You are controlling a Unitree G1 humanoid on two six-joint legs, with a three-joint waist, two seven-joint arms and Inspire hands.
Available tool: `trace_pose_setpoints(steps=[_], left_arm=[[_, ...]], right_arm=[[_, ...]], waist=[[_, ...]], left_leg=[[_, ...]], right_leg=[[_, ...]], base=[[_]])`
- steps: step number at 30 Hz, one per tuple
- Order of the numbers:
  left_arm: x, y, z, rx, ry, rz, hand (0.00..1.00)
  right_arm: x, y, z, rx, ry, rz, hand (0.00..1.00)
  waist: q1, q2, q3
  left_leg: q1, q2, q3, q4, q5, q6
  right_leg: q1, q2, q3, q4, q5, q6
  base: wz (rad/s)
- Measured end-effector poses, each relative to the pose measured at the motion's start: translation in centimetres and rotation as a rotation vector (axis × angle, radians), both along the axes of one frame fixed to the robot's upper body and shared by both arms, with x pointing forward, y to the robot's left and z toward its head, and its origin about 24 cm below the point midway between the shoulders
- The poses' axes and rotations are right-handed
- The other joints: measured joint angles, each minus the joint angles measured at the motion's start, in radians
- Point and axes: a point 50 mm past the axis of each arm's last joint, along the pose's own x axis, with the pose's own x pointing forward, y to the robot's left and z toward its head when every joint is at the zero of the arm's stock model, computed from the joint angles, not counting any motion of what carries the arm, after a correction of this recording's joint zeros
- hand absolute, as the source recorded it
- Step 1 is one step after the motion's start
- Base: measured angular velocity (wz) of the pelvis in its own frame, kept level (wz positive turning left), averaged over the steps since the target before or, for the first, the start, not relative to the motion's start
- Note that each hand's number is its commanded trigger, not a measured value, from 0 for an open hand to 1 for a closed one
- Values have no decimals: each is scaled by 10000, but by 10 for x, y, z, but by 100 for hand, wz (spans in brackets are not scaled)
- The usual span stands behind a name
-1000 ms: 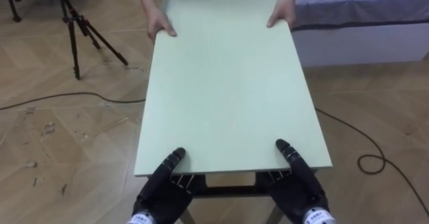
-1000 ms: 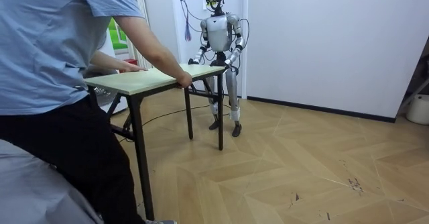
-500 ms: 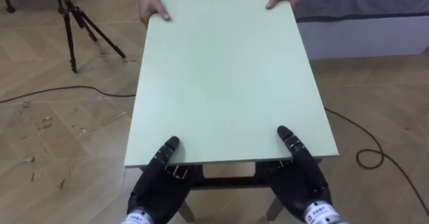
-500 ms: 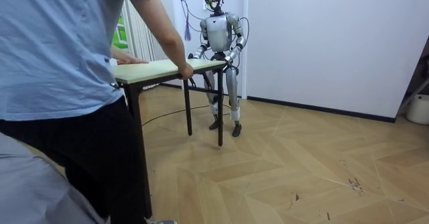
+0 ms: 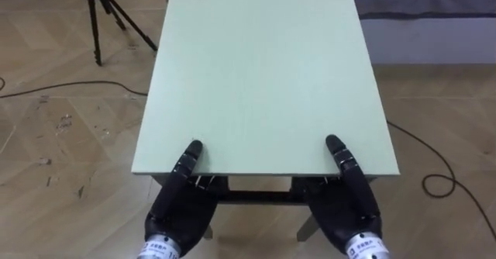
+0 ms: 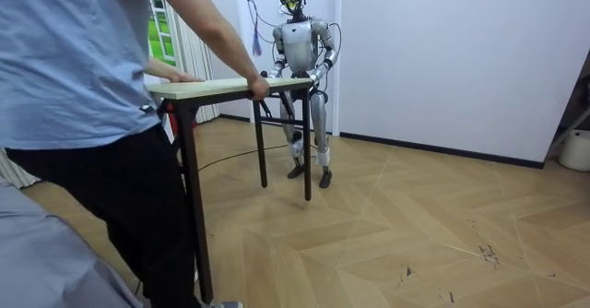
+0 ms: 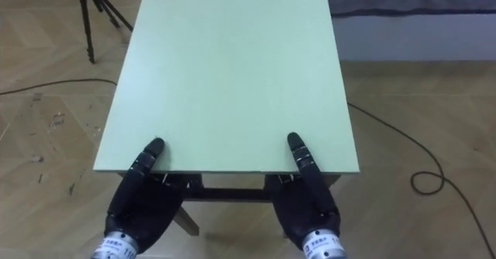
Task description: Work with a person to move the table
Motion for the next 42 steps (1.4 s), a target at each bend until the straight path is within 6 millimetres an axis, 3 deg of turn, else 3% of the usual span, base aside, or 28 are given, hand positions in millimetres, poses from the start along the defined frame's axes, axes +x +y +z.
trace_pose_setpoints(steps=[4, 7, 9, 13, 16, 17, 18, 19, 21, 22, 24, 25, 26, 28, 29, 30, 32, 34, 35, 37, 38, 40, 41, 42], left_arm=[[-2, 1, 0, 7, 7, 145, 100], [-3, -1, -1, 16, 35, 158, 100], [-3, -2, -1, -26, 8, 129, 100], [-5, -4, -2, -162, 117, 2, 100], [-5, -6, -2, -237, 123, 1, 100], [-9, -7, -4, -306, 255, 43, 100], [-15, -7, -6, -454, 365, 90, 100], [-16, -7, -7, -490, 399, 86, 100], [-16, -6, -7, -395, 400, 13, 100], [-16, -6, -7, -409, 408, 21, 100], [-15, -7, -6, -523, 380, 26, 100], [-11, -7, -5, -486, 286, -97, 100], [-9, -8, -4, -501, 236, -94, 100], [-4, -8, -1, -499, 75, -108, 100], [-3, -8, -1, -462, 125, -75, 100], [-4, -7, -2, -445, 224, -65, 100], [-5, -5, -5, -371, 361, -109, 100], [-6, -5, -8, -323, 484, -186, 100], [-8, -5, -9, -301, 562, -243, 100], [-12, -4, -12, -256, 760, -322, 100], [-13, -4, -12, -235, 782, -353, 100], [-15, -6, -13, -226, 922, -440, 100], [-16, -6, -14, -203, 978, -483, 100], [-16, -5, -14, -160, 982, -486, 100]], right_arm=[[-3, 3, -1, 55, 45, 9, 100], [-6, 4, -3, 163, 174, -69, 100], [-6, 3, -3, 241, 226, -79, 100], [-10, -1, -5, 125, 329, -142, 100], [-10, -2, -5, 68, 246, -167, 100], [-11, -3, -5, 28, 280, -117, 100], [-12, -4, -6, -110, 315, -18, 100], [-12, -5, -6, -157, 317, -5, 100], [-12, -6, -5, -258, 218, 67, 100], [-11, -6, -5, -268, 188, 83, 100], [-8, -7, -3, -349, 67, 139, 100], [-6, -8, -2, -386, -23, 91, 100], [-4, -8, -1, -382, -80, 105, 100], [2, -9, 2, -388, -270, 47, 100], [3, -9, 1, -467, -258, 72, 100], [2, -9, 0, -505, -224, 97, 100], [-1, -9, -2, -516, -134, 107, 100], [-6, -11, -5, -502, 41, 76, 100], [-9, -11, -6, -465, 135, 41, 100], [-14, -12, -9, -435, 329, 79, 100], [-15, -11, -9, -405, 368, 76, 100], [-20, -12, -11, -376, 516, 11, 100], [-23, -13, -12, -388, 581, -44, 100], [-24, -13, -12, -355, 608, -78, 100]], waist=[[-48, -125, -4], [1, -136, -4], [40, -142, -7], [273, -121, -14], [498, -39, -19], [650, 69, -3], [673, 287, -31], [605, 392, 1], [122, 588, 73], [98, 585, 74], [-66, 697, 135], [-52, 767, 167], [-23, 772, 173], [-14, 805, 212], [-28, 721, 227], [-80, 662, 236], [-105, 623, 231], [-91, 633, 222], [-93, 595, 212], [-111, 502, 144], [-197, 472, 127], [-457, 414, 86], [-596, 371, 61], [-592, 236, 14]], left_leg=[[-201, 55, -10, 280, -24, -10], [-562, 232, -34, 1168, -291, -62], [-1152, 435, -214, 2204, -474, -91], [-1850, 630, -737, 3485, -467, -101], [-2232, 991, -642, 4032, -417, -234], [-2378, 1140, -542, 5486, -593, -152], [-2328, 1140, -559, 6809, -697, -100], [-2232, 1126, -615, 7181, -751, -54], [-1726, 1065, -700, 6995, -1413, -77], [-1575, 1061, -704, 6628, -1685, -150], [-1130, 1066, -682, 5457, -2639, -248], [-1087, 1099, -605, 5194, -2987, -154], [-1078, 1119, -488, 5015, -3132, -124], [-1306, 1081, -123, 4595, -3439, 168], [-1542, 805, -123, 4494, -3262, 476], [-1662, 477, -178, 4366, -3012, 670], [-1829, 48, -173, 4129, -2681, 904], [-1983, -161, -121, 4025, -2430, 1078], [-2039, -291, -105, 3976, -2257, 1203], [-2056, -530, 28, 3490, -1770, 1430], [-2061, -605, 45, 3339, -1631, 1520], [-2052, -730, 143, 2978, -1273, 1642], [-2060, -760, 206, 2810, -1061, 1678], [-2083, -817, 300, 2630, -855, 1689]], right_leg=[[-95, 10, 28, 137, 0, -1], [-158, 120, 199, 342, -7, -13], [-373, 258, 222, 649, -88, -147], [-545, 467, 250, 864, -283, -474], [-995, 599, 33, 923, -275, -844], [-967, 642, -282, 965, -259, -940], [-880, 766, -578, 930, -218, -1014], [-837, 821, -769, 925, -204, -1039], [-1087, 891, -1391, 1324, -216, -1154], [-1270, 862, -1434, 1521, -222, -1164], [-1796, 831, -1699, 1889, -170, -1243], [-2129, 706, -2092, 2143, -128, -1310], [-2305, 671, -2157, 2223, -81, -1329], [-2851, 463, -2335, 2499, 191, -1341], [-3188, 194, -2333, 2796, 423, -1268], [-3427, -35, -2102, 2807, 692, -1067], [-3466, -217, -1759, 2373, 1043, -1032], [-3459, -325, -1611, 2026, 1452, -813], [-3458, -351, -1386, 1814, 1561, -457], [-3475, -511, -1133, 1354, 2021, 458], [-3495, -575, -1026, 1347, 2092, 654], [-3654, -952, -536, 2850, 1584, 430], [-3609, -1222, -93, 4151, 920, 464], [-3445, -1481, 278, 5121, 438, 629]], base=[[2], [-4], [-2], [-7], [-22], [-53], [-45], [4], [51], [20], [0], [0], [-12], [-14], [-5], [0], [0], [3], [0], [0], [31], [52], [42], [31]])
